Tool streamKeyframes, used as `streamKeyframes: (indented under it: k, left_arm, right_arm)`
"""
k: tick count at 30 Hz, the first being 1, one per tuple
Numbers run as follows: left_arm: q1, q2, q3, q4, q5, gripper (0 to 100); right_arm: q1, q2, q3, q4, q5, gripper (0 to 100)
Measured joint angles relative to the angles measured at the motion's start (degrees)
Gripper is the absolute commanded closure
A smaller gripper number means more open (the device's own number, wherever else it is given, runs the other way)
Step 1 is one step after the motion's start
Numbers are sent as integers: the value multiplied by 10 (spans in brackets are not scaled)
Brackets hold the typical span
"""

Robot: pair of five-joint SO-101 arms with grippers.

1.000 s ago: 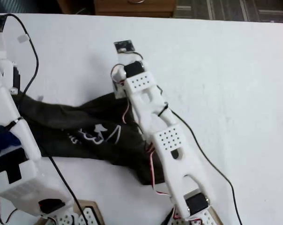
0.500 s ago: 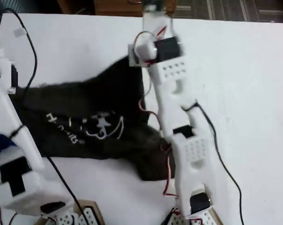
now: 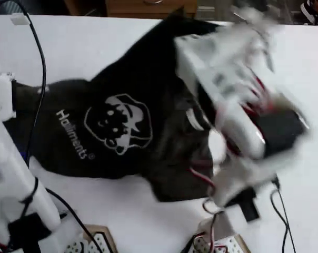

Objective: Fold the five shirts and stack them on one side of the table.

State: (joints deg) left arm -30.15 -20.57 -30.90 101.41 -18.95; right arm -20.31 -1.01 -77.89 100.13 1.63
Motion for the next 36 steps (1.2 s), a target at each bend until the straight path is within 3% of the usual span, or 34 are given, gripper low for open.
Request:
streamKeyframes:
  k: [5,14,21,28,36]
  left_arm:
    - [1,-66,0,0,0,973]
    - [2,-210,-1,1,0,973]
    - [1,-326,-3,-21,4,973]
    - [1,-382,-6,-40,52,973]
    - [1,-375,-4,-44,99,973]
  right_arm:
    - [38,-104,6,2,32,980]
    - [44,-295,113,2,83,980]
    - [155,-392,129,2,101,980]
    - [219,-426,134,-21,124,980]
    - [229,-413,134,-61,113,980]
